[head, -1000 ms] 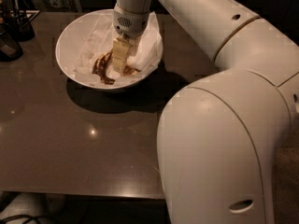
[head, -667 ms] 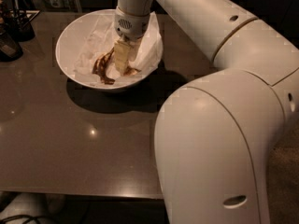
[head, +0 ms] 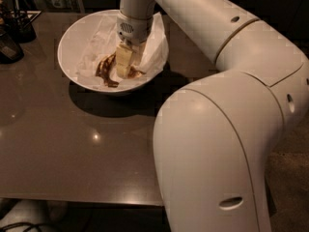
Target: Pick banana from white bowl
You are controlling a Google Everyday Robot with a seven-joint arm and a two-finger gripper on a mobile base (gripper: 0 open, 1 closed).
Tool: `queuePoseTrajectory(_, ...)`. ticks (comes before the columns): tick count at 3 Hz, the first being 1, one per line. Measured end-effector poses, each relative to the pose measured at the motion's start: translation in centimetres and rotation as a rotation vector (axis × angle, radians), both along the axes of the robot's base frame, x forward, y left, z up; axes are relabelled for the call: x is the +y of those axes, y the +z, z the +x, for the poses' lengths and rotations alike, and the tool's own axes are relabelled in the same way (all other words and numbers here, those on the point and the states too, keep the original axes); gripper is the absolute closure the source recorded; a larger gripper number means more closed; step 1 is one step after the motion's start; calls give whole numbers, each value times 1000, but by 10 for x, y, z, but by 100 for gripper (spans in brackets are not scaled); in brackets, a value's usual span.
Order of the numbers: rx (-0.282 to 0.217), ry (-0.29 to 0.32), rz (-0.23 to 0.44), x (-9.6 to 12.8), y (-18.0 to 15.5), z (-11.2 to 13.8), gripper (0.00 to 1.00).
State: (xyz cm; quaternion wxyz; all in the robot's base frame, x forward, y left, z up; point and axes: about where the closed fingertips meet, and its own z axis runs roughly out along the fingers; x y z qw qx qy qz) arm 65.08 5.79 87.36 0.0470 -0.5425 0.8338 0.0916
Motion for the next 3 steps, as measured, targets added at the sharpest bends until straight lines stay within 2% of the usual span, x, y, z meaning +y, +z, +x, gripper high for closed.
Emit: queuePoseTrajectory(3, 45, -15, -4, 3, -18, 4, 43)
